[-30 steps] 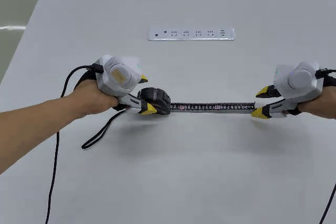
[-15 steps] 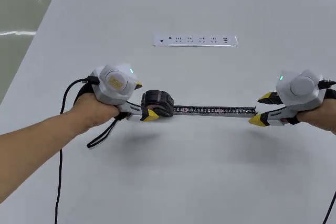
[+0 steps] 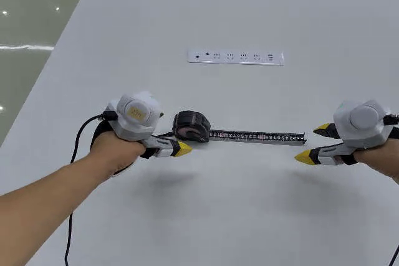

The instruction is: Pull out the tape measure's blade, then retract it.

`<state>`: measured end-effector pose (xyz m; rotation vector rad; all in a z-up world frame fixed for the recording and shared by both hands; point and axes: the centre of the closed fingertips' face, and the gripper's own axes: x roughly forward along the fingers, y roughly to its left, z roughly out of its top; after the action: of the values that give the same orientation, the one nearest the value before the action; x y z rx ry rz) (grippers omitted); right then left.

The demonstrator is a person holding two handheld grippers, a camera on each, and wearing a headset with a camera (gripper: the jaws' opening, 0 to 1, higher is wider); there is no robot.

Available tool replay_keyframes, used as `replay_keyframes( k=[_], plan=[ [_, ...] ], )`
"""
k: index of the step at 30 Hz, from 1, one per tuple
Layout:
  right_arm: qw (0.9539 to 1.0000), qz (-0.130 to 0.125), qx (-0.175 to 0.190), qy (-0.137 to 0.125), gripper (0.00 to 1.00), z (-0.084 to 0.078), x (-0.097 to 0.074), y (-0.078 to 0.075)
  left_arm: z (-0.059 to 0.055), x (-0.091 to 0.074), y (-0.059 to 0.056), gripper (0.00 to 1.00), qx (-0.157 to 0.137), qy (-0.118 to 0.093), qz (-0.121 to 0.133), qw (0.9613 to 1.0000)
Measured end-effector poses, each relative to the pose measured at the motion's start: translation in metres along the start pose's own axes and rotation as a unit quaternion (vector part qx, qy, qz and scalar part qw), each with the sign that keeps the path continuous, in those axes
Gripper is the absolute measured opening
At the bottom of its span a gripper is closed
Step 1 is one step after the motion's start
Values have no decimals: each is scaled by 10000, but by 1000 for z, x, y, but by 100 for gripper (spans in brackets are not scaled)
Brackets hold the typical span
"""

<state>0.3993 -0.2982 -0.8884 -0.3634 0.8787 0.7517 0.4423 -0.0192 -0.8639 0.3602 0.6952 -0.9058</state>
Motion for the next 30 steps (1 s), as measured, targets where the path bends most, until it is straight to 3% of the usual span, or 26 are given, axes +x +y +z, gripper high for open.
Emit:
replay_keyframes(
  k=[3, 13, 21, 30],
  plan=[
    [9999, -46, 94, -47, 57, 0, -2, 4, -4, -5, -3, 72, -234, -22, 112, 9997],
    [9981, -298, 504, -188, 68, -1, -13, 10, -18, -10, -11, 76, -598, -47, 307, 9977],
    [9956, -437, 770, -322, 74, -3, -22, 22, -19, -18, -20, 81, -874, -147, 489, 9949],
    [9948, -475, 835, -353, 81, -3, -25, 26, -20, -23, -24, 85, -935, -186, 534, 9940]
  ],
)
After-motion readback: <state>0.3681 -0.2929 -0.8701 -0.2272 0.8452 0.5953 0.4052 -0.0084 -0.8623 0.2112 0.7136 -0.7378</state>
